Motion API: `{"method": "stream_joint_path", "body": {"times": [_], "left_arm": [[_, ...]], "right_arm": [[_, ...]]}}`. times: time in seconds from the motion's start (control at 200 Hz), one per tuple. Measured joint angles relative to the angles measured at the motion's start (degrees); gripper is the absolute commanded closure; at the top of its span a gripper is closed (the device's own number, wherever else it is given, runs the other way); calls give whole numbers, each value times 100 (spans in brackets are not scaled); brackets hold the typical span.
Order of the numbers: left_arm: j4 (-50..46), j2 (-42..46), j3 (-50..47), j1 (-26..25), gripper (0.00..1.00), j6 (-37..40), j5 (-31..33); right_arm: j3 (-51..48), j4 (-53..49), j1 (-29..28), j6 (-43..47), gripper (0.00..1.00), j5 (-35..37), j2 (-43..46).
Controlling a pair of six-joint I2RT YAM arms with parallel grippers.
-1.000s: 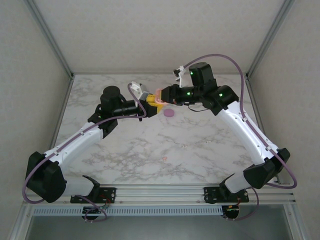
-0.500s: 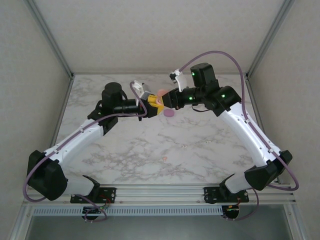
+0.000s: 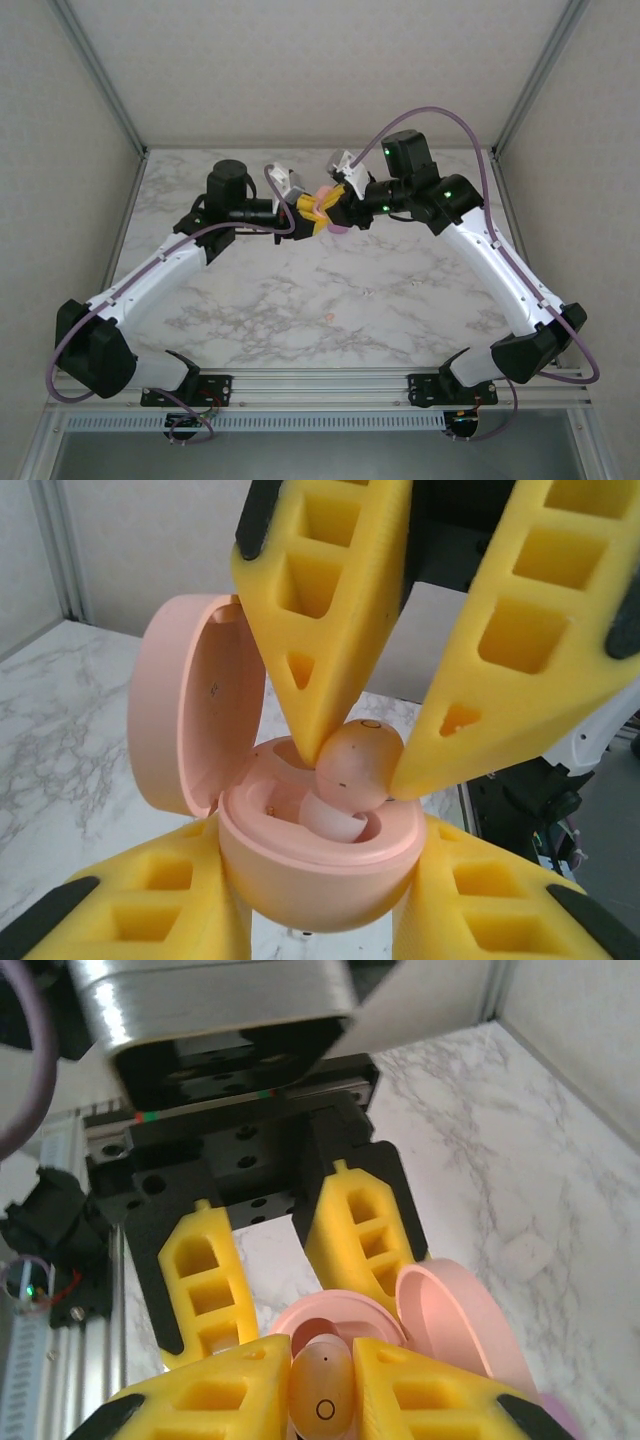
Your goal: Insert wireless bluetooth earbuds into charging case
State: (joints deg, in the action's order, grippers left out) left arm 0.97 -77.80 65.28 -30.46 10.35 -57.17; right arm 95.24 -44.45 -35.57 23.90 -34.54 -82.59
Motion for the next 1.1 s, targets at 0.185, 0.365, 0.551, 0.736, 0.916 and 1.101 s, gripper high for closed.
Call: {"method": "stream_joint_path", "body": {"times": [0.185, 0.365, 0.551, 0.736, 0.916, 1.101], "left_arm": [[-166, 0, 55, -2, 75, 184, -129], [-330, 0, 63, -2, 75, 332, -175], [-562, 0, 66, -2, 75, 492, -160], [-723, -70, 66, 0, 75, 540, -83], [-721, -96, 68, 24, 75, 535, -42], [-702, -96, 68, 26, 75, 533, 24]], "right_arm": [[-11, -83, -11, 970, 76, -219, 0], [-11, -264, -11, 1998, 76, -323, -4], [-9, -420, -11, 2778, 73, -321, -90], [157, -669, -11, 3213, 71, -310, -306], [216, -726, -22, 3373, 62, -308, -385], [216, -717, -37, 3390, 52, -310, -365]]}}
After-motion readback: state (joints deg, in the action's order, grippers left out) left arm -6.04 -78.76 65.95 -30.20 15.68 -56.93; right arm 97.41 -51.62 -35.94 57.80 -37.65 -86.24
